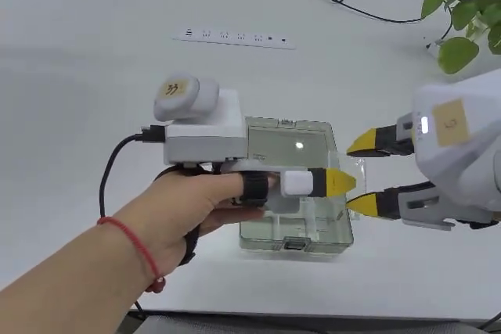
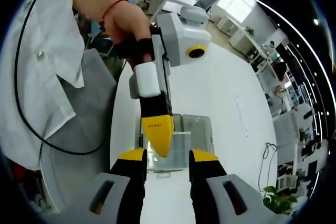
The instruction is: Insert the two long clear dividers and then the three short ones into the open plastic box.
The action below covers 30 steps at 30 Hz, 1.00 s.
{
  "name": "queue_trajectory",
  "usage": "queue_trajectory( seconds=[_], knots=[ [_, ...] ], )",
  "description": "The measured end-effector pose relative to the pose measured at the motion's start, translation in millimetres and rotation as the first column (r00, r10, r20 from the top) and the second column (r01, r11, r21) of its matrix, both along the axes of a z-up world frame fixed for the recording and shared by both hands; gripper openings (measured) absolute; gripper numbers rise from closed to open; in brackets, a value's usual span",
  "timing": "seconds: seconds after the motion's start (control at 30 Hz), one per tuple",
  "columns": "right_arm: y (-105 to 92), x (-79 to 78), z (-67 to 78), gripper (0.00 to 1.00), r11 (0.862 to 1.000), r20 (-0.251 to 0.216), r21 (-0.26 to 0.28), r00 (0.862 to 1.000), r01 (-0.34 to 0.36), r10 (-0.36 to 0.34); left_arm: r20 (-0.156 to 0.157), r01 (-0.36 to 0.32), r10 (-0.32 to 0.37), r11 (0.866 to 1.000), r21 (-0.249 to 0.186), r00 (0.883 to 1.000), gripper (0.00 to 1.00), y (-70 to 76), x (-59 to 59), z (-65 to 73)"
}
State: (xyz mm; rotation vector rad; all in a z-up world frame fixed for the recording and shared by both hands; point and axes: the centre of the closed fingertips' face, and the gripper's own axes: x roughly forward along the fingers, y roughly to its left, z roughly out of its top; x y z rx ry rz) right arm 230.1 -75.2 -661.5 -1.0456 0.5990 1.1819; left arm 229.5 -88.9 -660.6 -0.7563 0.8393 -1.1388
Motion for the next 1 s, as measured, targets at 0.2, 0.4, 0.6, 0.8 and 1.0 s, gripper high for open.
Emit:
queue_trajectory(
  seconds=[0.2,0.4,0.6,0.8,1.0],
  knots=[
    [-0.5,-1.3,0.0,0.33,1.0,-0.002,-0.003,1.0,0.0,0.0,-0.005,0.004,-0.004,1.0,-0.006,1.0,0.0,-0.9,-2.1,-0.2],
    [-1.3,-2.9,-0.8,0.33,1.0,-0.001,-0.01,1.0,-0.003,0.003,-0.022,-0.007,0.006,1.0,-0.007,1.0,0.0,-1.9,-3.5,-1.5],
    [-0.3,-2.5,-0.6,0.33,1.0,0.007,-0.009,1.0,-0.012,0.012,-0.038,-0.025,0.024,1.0,-0.017,0.999,0.0,-0.5,-2.3,-2.0],
    [2.5,-1.2,12.1,0.34,0.997,-0.042,0.078,0.999,0.013,-0.01,0.051,-0.02,0.02,1.0,0.01,0.999,0.0,5.5,2.0,-3.6],
    [-1.6,0.3,28.8,0.29,0.982,-0.176,0.187,0.984,0.028,0.006,0.347,0.111,-0.136,0.99,0.092,0.928,0.0,4.8,-12.9,3.6]
  ],
)
